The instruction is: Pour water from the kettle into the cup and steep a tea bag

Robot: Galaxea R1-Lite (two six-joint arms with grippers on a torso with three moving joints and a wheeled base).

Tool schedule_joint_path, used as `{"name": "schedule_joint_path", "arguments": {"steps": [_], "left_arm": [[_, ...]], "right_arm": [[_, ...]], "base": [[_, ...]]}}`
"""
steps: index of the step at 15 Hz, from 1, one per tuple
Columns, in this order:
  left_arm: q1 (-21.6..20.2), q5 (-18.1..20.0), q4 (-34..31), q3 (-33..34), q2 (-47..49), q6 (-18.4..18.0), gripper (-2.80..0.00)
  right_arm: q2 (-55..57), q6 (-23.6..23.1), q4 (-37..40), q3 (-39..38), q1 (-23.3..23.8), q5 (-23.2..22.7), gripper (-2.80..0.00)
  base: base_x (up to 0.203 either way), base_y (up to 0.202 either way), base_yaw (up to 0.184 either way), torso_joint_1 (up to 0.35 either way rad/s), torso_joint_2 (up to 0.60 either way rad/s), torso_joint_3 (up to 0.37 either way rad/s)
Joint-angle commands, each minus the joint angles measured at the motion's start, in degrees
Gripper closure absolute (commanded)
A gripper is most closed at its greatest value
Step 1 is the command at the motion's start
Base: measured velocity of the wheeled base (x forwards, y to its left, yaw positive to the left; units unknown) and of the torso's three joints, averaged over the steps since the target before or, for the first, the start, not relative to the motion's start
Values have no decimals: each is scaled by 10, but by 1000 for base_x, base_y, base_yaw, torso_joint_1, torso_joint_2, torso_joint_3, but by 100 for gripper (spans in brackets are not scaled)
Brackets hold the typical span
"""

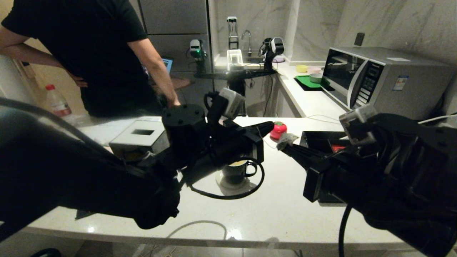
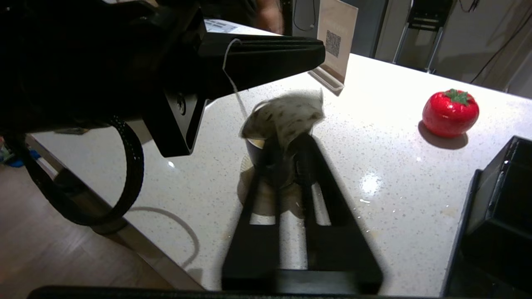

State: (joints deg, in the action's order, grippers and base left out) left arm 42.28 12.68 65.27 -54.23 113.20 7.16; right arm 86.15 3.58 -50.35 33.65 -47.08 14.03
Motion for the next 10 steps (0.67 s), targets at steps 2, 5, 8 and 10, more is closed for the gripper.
{"name": "schedule_joint_path", "arguments": {"steps": [2, 5, 8, 10], "left_arm": [[0, 1, 4, 0, 4, 1, 0], [0, 1, 4, 0, 4, 1, 0], [0, 1, 4, 1, 4, 1, 0], [-1, 1, 4, 2, 4, 1, 0]], "right_arm": [[-2, 0, -3, -13, 0, 1, -280], [-2, -1, -18, -22, 1, 2, -280], [-4, -2, -24, -22, 1, 3, -280], [-7, -2, -26, -23, 1, 12, -280]], "base": [[0, 0, 0, 0, 0, 0], [0, 0, 0, 0, 0, 0], [0, 0, 0, 0, 0, 0], [0, 0, 0, 0, 0, 0]]}}
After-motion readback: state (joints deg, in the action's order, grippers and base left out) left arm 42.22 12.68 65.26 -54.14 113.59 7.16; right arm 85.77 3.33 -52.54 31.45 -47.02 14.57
